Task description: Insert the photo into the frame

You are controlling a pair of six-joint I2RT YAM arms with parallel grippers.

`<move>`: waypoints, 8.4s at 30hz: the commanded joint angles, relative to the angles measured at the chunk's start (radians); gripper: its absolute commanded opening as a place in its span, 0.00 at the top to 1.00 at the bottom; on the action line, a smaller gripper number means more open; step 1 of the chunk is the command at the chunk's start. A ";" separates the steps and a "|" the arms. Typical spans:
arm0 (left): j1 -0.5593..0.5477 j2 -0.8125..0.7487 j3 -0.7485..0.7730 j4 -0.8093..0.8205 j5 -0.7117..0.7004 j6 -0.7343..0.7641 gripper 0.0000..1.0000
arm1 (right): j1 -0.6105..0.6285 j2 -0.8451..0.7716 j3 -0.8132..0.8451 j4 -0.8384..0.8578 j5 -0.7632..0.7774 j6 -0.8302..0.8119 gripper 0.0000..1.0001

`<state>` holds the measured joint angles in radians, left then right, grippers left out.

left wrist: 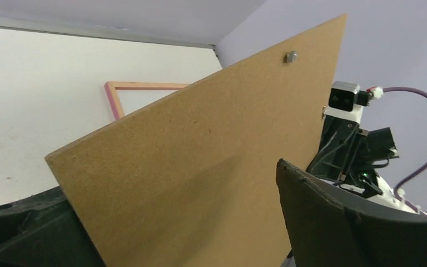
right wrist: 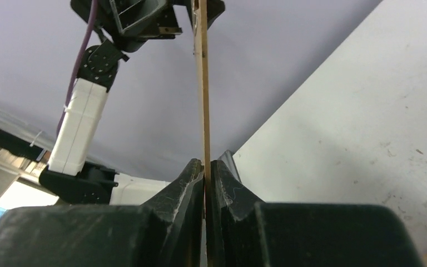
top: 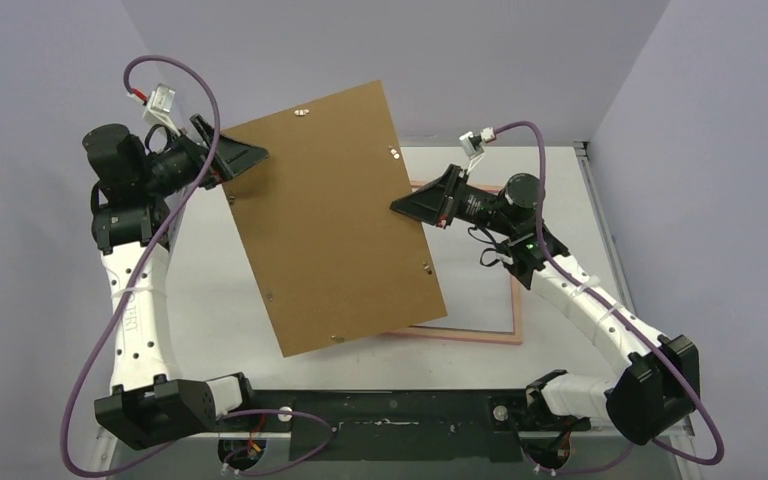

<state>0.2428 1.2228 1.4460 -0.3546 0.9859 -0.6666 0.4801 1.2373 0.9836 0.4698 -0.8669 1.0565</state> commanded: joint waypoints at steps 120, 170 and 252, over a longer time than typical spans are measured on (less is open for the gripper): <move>-0.389 0.200 -0.175 -0.238 -0.428 0.510 0.16 | -0.525 0.156 0.012 -0.576 0.068 -0.316 0.95; -0.379 0.201 -0.165 -0.277 -0.413 0.529 0.15 | -0.344 0.300 0.189 -1.068 0.864 -0.686 0.10; -0.154 0.586 -0.223 -0.276 -0.327 0.742 0.41 | -0.122 0.510 0.106 -0.553 0.595 -0.375 0.10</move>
<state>0.0933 1.7412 1.1809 -0.6800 0.6304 0.0624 0.3500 1.7676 1.0370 -0.0395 -0.3450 0.6930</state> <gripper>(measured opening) 0.668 0.898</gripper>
